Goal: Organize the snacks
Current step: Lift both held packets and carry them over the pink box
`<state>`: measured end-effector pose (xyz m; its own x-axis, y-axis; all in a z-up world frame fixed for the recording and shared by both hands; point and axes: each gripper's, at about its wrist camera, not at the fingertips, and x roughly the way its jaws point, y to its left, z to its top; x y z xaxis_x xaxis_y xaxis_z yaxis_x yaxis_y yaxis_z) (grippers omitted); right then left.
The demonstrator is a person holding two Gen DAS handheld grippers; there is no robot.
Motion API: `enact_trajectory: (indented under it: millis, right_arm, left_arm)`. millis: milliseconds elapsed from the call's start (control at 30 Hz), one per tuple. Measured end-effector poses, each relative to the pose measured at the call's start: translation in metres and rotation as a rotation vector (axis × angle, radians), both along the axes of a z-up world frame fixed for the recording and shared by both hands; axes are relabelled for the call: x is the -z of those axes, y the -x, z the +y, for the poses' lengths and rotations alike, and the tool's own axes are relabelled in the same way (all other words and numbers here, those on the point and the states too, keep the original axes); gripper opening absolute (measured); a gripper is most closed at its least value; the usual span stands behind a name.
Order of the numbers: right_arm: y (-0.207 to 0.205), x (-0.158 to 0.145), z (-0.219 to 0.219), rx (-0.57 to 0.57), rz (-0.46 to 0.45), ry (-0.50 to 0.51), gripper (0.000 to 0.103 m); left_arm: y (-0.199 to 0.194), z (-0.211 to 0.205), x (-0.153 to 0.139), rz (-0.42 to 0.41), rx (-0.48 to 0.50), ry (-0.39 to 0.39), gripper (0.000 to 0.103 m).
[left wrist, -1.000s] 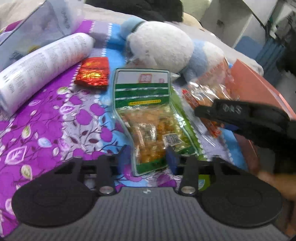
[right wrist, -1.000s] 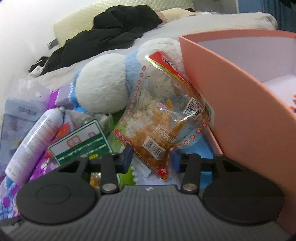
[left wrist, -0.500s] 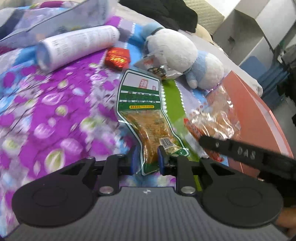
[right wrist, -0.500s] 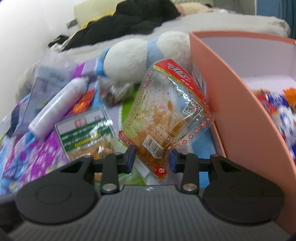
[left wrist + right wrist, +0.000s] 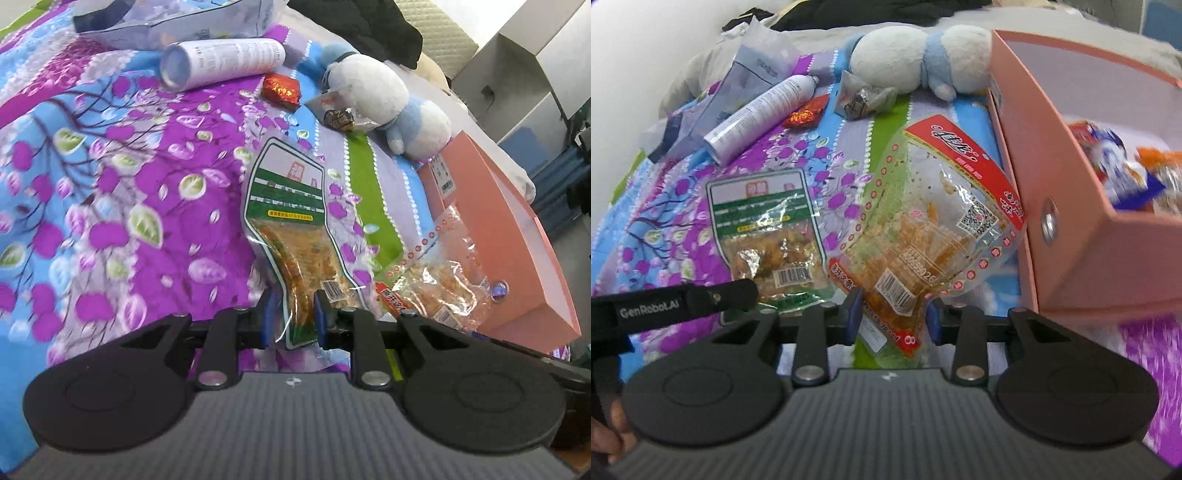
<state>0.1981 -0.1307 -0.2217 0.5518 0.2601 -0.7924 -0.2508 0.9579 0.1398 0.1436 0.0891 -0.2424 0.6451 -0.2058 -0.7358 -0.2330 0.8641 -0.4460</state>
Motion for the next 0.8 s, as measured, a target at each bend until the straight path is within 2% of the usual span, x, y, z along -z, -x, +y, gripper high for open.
enact_trajectory:
  millis: [567, 667, 733, 767, 800]
  right_arm:
    - [0.055, -0.011, -0.018, -0.069, 0.092, -0.014, 0.038]
    - [0.057, -0.010, -0.021, -0.059, 0.096, -0.010, 0.039]
    - [0.059, -0.010, -0.022, -0.049, 0.092, -0.002, 0.042]
    - [0.060, -0.009, -0.023, -0.041, 0.090, 0.002, 0.045]
    - [0.061, -0.009, -0.025, -0.030, 0.091, 0.002, 0.058]
  left_arm:
    - [0.069, 0.009, -0.014, 0.066, 0.028, 0.005, 0.027]
    - [0.072, 0.014, -0.010, 0.107, 0.026, 0.048, 0.040]
    - [0.074, 0.016, -0.009, 0.105, 0.023, 0.080, 0.062]
    - [0.075, 0.016, -0.010, 0.102, 0.023, 0.077, 0.066]
    - [0.076, 0.015, -0.011, 0.099, 0.027, 0.067, 0.072]
